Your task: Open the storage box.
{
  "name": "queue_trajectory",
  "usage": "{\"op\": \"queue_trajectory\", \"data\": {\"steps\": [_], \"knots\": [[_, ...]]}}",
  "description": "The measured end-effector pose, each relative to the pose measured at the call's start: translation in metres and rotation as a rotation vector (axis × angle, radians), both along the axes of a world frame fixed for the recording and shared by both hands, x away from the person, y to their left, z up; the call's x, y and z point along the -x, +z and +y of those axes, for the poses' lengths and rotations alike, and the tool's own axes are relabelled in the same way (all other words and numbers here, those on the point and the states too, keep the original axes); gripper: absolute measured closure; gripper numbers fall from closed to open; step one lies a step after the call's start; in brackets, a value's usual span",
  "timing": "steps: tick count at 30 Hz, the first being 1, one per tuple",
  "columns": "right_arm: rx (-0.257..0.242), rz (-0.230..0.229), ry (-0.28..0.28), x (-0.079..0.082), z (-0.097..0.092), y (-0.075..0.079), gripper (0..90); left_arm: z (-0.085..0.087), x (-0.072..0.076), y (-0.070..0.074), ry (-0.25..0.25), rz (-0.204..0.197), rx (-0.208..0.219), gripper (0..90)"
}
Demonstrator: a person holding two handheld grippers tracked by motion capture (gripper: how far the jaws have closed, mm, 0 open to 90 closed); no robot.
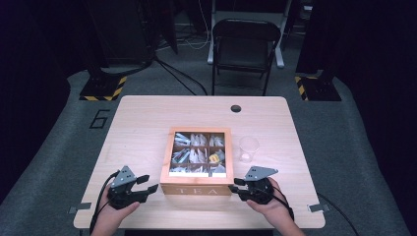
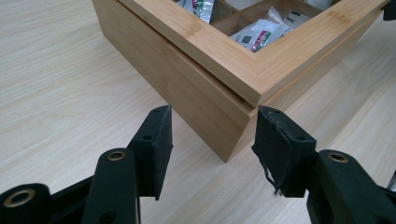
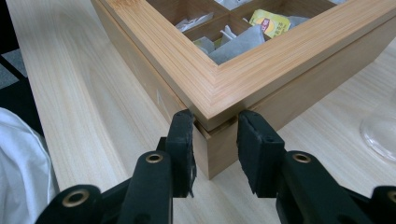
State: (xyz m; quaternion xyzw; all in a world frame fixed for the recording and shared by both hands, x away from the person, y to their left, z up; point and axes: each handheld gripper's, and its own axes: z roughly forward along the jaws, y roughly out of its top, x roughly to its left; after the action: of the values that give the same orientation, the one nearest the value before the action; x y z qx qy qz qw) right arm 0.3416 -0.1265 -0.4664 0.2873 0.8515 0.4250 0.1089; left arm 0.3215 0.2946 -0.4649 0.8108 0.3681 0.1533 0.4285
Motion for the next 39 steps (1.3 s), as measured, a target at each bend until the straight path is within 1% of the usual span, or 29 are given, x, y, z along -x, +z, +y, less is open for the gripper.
{"op": "queue_trajectory", "data": {"steps": [3,5,6,9,11,13,14,15,17,19,20,21,25,27,30,32,33,36,37,38,39], "knots": [[-0.013,0.003,-0.004,0.0,0.0,0.002,65.8,-0.002,0.0,0.0,0.001,-0.01,0.005,46.7],[-0.014,-0.006,-0.003,0.0,-0.001,0.005,65.8,-0.003,-0.001,0.002,-0.007,-0.003,0.004,46.7],[-0.026,0.0,-0.007,0.0,-0.001,0.006,65.7,-0.004,-0.001,0.002,-0.009,-0.001,0.003,46.7],[-0.031,-0.004,-0.003,-0.001,-0.002,0.007,65.7,-0.006,-0.002,0.004,-0.02,-0.002,0.0,46.6],[-0.043,0.003,-0.008,0.0,-0.003,0.009,65.7,-0.009,-0.002,0.005,-0.024,-0.003,0.005,46.6],[-0.043,0.002,-0.008,-0.001,-0.003,0.01,65.8,-0.013,-0.003,0.005,-0.03,-0.01,0.004,46.6],[-0.04,-0.005,-0.007,-0.001,-0.003,0.011,65.8,-0.013,-0.003,0.006,-0.036,-0.004,-0.001,46.5],[-0.039,-0.004,-0.01,-0.001,-0.003,0.011,65.8,-0.015,-0.004,0.005,-0.034,-0.01,0.003,46.4],[-0.047,-0.002,-0.009,-0.001,-0.003,0.012,65.9,-0.017,-0.004,0.006,-0.038,-0.007,0.005,46.3],[-0.046,-0.004,-0.011,-0.001,-0.003,0.012,65.9,-0.019,-0.005,0.007,-0.046,-0.011,-0.001,46.3],[-0.046,-0.004,-0.011,-0.001,-0.003,0.013,66.0,-0.021,-0.005,0.007,-0.047,-0.009,0.007,46.3],[-0.048,-0.003,-0.014,0.0,-0.003,0.013,66.0,-0.021,-0.005,0.008,-0.053,-0.015,0.004,46.3],[-0.047,-0.005,-0.011,-0.001,-0.003,0.014,66.1,-0.025,-0.006,0.009,-0.06,-0.013,0.005,46.4],[-0.045,-0.005,-0.016,0.0,-0.003,0.014,66.1,-0.027,-0.006,0.01,-0.061,-0.013,0.007,46.4],[-0.046,-0.003,-0.014,-0.001,-0.003,0.015,66.1,-0.028,-0.008,0.011,-0.055,-0.027,0.009,46.4],[-0.047,-0.002,-0.013,-0.001,-0.003,0.015,66.1,-0.028,-0.008,0.012,-0.057,-0.025,0.01,46.3],[-0.048,-0.002,-0.013,-0.001,-0.003,0.015,66.1,-0.029,-0.008,0.011,-0.048,-0.03,0.015,45.8],[-0.051,-0.002,-0.013,-0.001,-0.003,0.015,66.1,-0.028,-0.009,0.013,-0.059,-0.024,0.009,45.8],[-0.052,0.002,-0.016,-0.001,-0.003,0.015,66.1,-0.028,-0.008,0.015,-0.054,-0.023,0.026,45.8],[-0.048,-0.007,-0.008,-0.002,-0.003,0.015,66.1,-0.027,-0.009,0.016,-0.054,-0.032,0.03,45.9],[-0.05,-0.002,-0.021,-0.001,-0.003,0.015,66.0,-0.027,-0.008,0.016,-0.047,-0.038,0.049,46.2]]}}
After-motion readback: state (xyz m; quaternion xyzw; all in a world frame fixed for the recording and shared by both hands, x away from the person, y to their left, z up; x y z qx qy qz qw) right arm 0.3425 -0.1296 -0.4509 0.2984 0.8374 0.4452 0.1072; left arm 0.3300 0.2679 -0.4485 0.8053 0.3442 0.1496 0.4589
